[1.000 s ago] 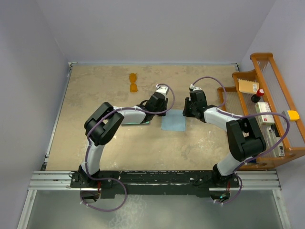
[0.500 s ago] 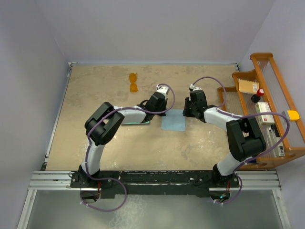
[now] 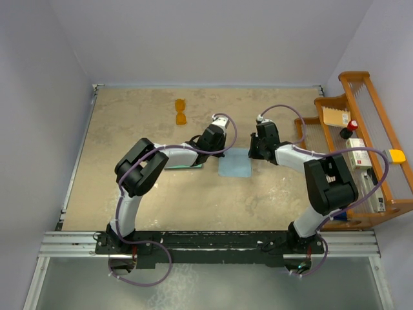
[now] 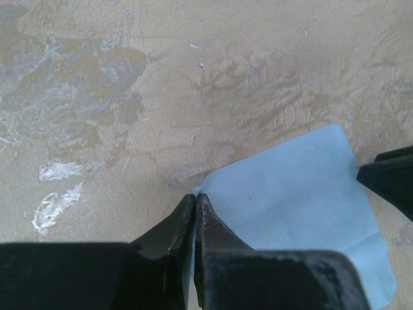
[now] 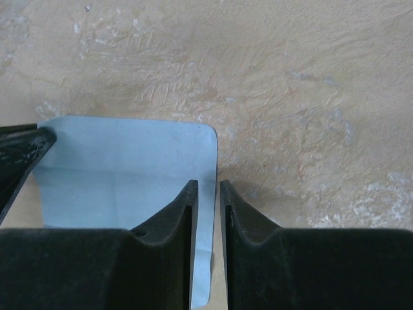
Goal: Organize the sunglasses
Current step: Fold the glasses cleaning cloth at the center of the board.
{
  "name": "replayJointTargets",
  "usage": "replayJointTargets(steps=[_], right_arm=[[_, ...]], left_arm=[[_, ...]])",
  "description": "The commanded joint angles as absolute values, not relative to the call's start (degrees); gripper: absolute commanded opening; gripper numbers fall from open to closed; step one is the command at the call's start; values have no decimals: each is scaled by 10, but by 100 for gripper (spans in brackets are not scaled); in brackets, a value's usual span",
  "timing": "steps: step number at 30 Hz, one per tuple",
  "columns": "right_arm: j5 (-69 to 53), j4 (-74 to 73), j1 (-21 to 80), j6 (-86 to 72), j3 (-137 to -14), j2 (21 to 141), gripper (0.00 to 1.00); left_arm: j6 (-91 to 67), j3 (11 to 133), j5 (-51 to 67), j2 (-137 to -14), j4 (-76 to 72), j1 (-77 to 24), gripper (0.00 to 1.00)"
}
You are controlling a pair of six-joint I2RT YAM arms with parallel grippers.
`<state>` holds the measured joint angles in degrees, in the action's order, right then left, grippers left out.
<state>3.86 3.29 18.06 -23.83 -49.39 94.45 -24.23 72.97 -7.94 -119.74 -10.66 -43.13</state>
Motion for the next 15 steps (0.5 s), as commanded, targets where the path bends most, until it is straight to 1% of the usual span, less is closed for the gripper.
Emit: replayJointTargets(steps=[1, 15], right_arm=[[49, 42, 172, -240, -538, 962, 23], [44, 51, 164, -236, -552, 995, 25]], left_arm=[[-234, 739, -83, -1201, -87, -427, 0], [-237, 732, -77, -1194, -94, -428, 0]])
